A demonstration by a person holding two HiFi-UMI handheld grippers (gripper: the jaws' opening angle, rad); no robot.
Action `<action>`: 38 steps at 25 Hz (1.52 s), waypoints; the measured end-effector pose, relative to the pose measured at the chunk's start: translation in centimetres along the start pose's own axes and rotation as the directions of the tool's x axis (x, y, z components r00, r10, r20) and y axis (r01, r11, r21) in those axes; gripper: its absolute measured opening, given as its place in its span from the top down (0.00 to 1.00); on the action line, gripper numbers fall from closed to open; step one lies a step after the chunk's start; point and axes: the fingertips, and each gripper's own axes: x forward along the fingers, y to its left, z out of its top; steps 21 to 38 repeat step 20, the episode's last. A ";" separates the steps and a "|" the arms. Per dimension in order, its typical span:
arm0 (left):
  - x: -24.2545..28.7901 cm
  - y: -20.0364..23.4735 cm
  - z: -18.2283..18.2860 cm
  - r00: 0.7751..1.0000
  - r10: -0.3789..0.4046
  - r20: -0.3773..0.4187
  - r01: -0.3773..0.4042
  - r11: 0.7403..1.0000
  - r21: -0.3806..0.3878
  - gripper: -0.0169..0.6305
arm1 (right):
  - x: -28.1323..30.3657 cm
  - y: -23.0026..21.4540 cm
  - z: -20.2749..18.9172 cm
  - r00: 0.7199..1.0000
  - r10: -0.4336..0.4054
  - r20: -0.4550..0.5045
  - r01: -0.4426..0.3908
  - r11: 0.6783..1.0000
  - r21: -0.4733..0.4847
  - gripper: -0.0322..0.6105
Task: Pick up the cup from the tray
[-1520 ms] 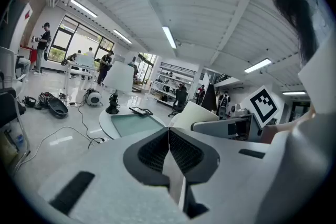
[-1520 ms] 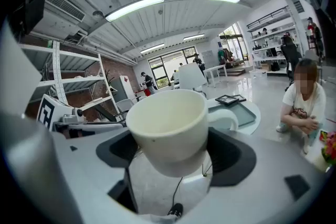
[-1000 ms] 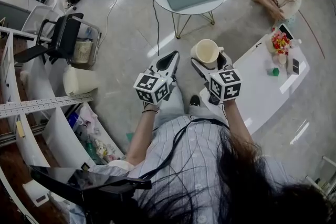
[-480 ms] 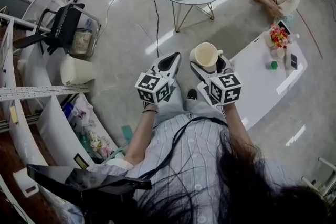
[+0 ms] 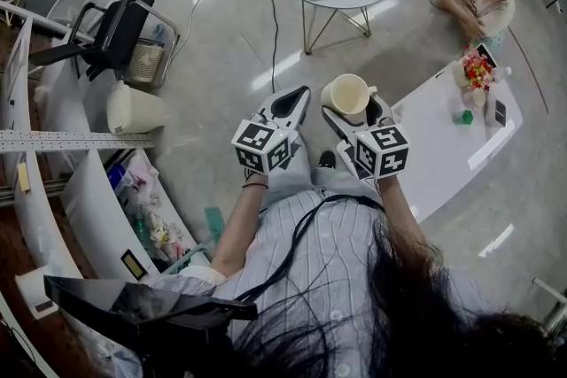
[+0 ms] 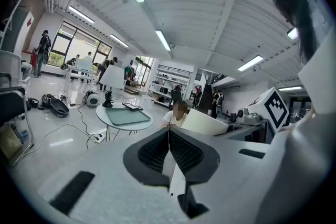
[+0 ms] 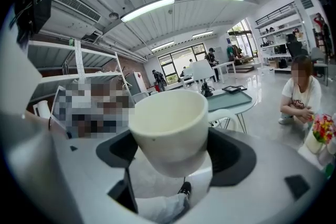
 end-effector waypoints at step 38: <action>2.2 0.0 0.0 1.000 -0.003 -0.001 0.003 1.000 -0.015 0.95 | -0.6 -2.1 0.8 1.000 -0.020 0.005 0.020 1.000 0.008 0.34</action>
